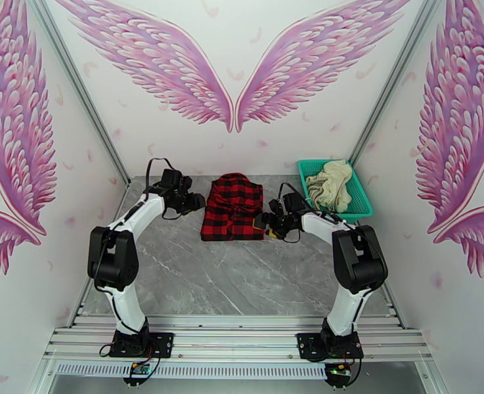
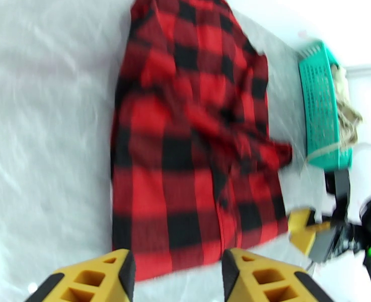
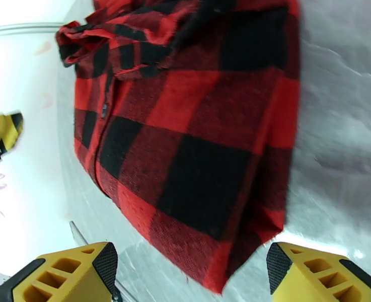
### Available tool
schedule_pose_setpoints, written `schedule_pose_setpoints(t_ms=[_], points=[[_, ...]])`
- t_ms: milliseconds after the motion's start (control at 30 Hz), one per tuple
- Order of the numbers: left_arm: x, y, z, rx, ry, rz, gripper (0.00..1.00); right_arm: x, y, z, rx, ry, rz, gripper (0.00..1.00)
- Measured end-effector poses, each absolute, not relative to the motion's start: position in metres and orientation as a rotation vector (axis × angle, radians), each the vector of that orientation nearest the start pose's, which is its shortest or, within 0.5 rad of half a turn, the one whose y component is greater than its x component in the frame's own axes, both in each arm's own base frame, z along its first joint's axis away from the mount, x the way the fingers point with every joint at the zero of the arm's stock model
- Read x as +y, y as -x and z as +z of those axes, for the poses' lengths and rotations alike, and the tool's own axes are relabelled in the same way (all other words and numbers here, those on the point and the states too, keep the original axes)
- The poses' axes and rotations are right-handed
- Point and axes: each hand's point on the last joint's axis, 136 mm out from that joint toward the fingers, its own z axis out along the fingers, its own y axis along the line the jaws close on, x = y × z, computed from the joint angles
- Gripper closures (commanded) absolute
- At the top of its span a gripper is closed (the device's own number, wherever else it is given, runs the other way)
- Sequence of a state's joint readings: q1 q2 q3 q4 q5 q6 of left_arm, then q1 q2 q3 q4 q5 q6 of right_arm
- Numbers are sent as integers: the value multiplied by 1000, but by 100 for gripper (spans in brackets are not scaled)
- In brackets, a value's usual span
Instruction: Fold and stack the mixed laundry pile
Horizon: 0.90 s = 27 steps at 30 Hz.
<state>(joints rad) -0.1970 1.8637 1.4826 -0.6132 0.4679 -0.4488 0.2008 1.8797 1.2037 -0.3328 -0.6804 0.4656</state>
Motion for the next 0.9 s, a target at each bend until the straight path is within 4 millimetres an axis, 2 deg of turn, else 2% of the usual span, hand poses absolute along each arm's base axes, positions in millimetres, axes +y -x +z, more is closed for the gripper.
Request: schedule_pose_setpoints(t_ms=[133,200,400,467,633,833,900], points=[[-169,-419,104,2712,168,-855,49,201,-417,78,2583,-26,1178,17],[-168,-413,96,2733,176,-854,49,204,-418,76,2576,-13,1197,19],[-170,-419,96,2707,166,-867,49,208,-415,76,2559,9,1246,26],[-171,-421,91,2708,166,-875,49,209,-408,71,2568,4,1280,30],[-171,-421,67,2754,179,-870,49,208,-391,56,2616,-30,1305,40],[-165,-418,35,2826,203,-821,51,205,-387,41,2666,-81,1294,57],[-161,-418,27,2847,217,-790,51,204,-384,33,2699,-116,1285,58]])
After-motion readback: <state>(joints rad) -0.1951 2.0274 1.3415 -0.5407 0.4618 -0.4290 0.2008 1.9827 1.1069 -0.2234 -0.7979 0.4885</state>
